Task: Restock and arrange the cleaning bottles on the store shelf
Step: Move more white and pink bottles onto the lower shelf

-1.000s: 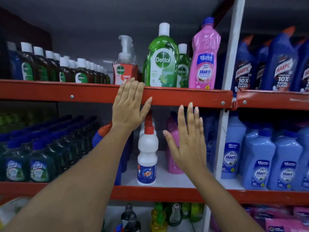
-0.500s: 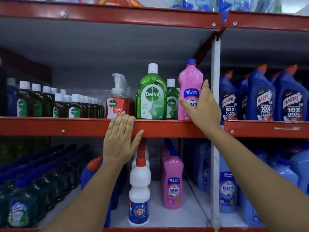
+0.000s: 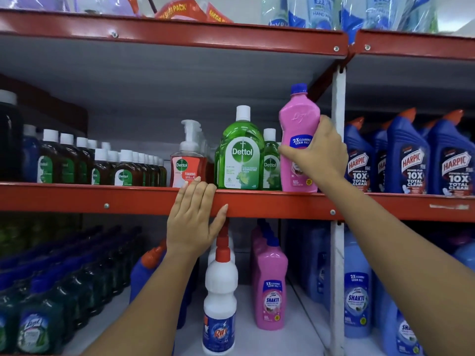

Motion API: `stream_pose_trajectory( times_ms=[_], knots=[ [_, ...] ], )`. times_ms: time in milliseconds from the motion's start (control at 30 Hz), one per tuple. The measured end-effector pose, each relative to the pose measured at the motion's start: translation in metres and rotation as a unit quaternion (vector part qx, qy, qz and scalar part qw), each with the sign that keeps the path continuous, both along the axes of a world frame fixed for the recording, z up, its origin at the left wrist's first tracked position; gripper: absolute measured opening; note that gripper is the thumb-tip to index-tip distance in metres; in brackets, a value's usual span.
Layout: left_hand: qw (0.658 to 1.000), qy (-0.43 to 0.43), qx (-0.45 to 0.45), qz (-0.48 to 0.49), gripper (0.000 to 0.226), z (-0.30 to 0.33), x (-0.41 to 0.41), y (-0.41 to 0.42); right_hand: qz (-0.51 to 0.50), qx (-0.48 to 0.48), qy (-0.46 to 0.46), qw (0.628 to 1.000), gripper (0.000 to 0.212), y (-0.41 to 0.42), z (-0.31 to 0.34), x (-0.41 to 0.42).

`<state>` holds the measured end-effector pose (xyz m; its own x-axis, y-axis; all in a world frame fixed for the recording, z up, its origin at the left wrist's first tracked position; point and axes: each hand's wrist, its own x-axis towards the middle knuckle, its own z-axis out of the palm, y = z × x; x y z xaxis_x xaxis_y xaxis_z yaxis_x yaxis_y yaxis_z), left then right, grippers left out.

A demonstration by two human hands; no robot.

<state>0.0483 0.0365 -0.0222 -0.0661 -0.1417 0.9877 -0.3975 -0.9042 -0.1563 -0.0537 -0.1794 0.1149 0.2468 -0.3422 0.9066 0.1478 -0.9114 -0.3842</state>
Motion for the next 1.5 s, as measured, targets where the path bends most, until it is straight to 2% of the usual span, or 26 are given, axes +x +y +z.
stream_pose_trajectory(
  times_ms=[200,333,567,767,1033,1167,1500],
  knots=[
    [1.0,0.002,0.005,-0.005,0.055,-0.001,0.0,0.001,0.003,-0.026,-0.04,0.999,0.09,0.01,0.017,-0.031],
    [1.0,-0.002,0.002,-0.007,0.055,0.0,0.0,0.001,0.004,-0.037,-0.035,0.999,0.087,0.013,0.002,-0.052],
    [1.0,-0.01,-0.001,-0.01,0.052,0.001,0.0,-0.001,0.058,0.001,-0.038,0.998,0.089,0.018,-0.077,-0.073],
    [0.999,-0.035,-0.005,-0.008,0.046,0.001,0.002,-0.002,0.119,0.049,-0.022,0.991,0.091,0.026,-0.162,-0.058],
    [0.996,-0.088,-0.025,0.021,0.044,-0.004,0.012,-0.004,0.12,0.128,0.03,0.984,0.097,0.034,-0.265,-0.023],
    [0.993,-0.106,-0.032,0.03,0.045,-0.003,0.016,-0.006,0.11,0.157,0.053,0.98,0.097,0.031,-0.293,-0.001],
    [0.99,-0.131,-0.039,0.045,0.047,-0.003,0.024,-0.007,0.079,0.155,0.097,0.98,0.097,0.021,-0.318,0.03]
  ],
)
